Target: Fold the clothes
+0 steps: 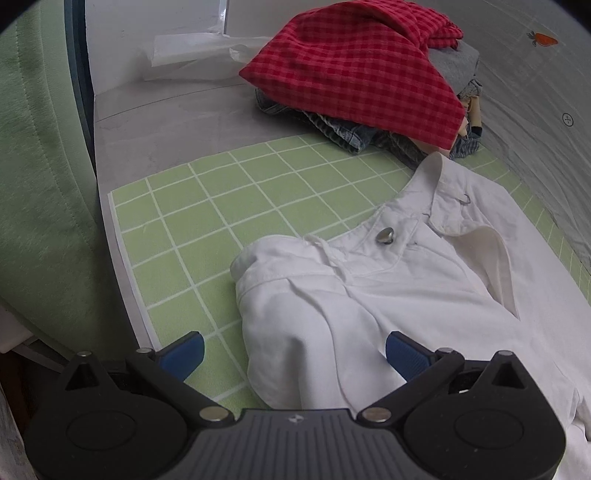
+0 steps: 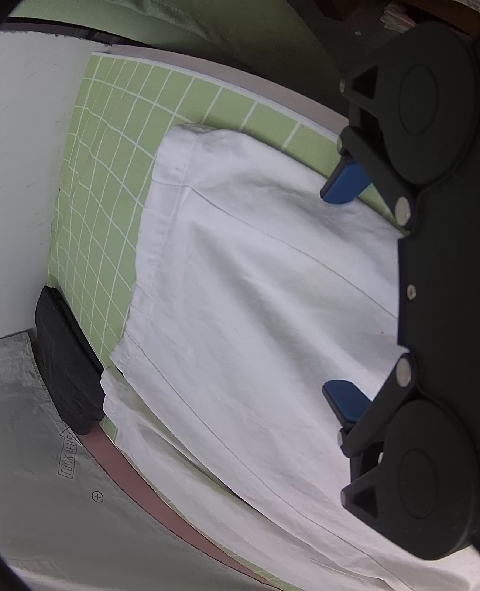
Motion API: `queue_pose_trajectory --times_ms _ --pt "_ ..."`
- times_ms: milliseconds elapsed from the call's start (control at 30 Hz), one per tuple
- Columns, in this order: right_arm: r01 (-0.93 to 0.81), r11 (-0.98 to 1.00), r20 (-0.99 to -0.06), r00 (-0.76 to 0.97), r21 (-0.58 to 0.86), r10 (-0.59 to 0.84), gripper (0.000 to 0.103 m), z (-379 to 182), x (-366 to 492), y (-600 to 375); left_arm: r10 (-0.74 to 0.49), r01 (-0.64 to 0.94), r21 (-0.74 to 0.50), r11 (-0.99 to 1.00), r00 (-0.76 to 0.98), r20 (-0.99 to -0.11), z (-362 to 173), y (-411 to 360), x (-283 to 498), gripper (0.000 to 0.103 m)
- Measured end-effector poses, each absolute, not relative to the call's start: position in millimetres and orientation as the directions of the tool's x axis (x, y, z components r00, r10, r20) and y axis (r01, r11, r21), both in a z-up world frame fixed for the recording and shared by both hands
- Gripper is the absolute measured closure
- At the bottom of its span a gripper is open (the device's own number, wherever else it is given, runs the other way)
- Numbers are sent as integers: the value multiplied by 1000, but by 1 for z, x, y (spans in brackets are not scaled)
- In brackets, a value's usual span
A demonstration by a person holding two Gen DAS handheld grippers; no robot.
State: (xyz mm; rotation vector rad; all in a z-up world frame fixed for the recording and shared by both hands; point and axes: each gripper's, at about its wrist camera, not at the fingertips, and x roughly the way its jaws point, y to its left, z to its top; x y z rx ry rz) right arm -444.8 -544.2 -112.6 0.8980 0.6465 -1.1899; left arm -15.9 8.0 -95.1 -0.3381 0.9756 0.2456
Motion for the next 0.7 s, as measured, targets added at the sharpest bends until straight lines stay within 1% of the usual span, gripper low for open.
queue_pose_trajectory --times_ms 133,167,233,267,300,333,400,433,467,500,533,600,700 --pt "958 95 -819 281 271 -500 0 -113 -441 -538 44 -341 -181 922 557 -829 -96 7 -10 2" --pt "956 90 -817 287 280 -501 0 -113 -440 -537 39 -344 -190 920 560 -827 -97 7 -9 4" --pt "948 73 -810 304 310 -502 0 -113 -442 -536 31 -357 -212 910 568 -823 -99 8 -7 10" --pt "939 57 -802 321 339 -503 0 -112 -445 -536 29 -364 -222 905 572 -819 -99 9 -7 16" --pt "925 41 -792 345 377 -504 0 -112 -447 -535 26 -367 -231 901 577 -816 -99 8 -6 18" --pt "903 25 -775 383 430 -503 0 -112 -451 -536 26 -371 -237 898 582 -813 -99 8 -6 19" --pt "844 -11 -733 459 536 -502 0 -113 -459 -536 27 -377 -245 893 590 -807 -99 9 -6 28" --pt "803 -34 -705 501 595 -501 0 -114 -463 -536 24 -380 -254 889 593 -805 -99 10 -6 31" --pt "777 -54 -689 522 628 -503 0 -116 -465 -536 17 -383 -266 885 597 -802 -99 12 -6 36" --pt "779 -60 -693 517 625 -503 0 -115 -466 -536 12 -386 -275 880 599 -801 -99 14 -6 40" --pt "781 -67 -696 511 621 -503 1 -115 -466 -536 12 -391 -279 877 598 -801 -99 14 -6 42" --pt "784 -79 -704 501 615 -503 5 -115 -466 -537 14 -395 -278 875 596 -803 -100 14 -6 42" --pt "811 -77 -720 466 579 -514 6 -114 -470 -544 25 -400 -266 877 590 -807 -100 12 -6 41"
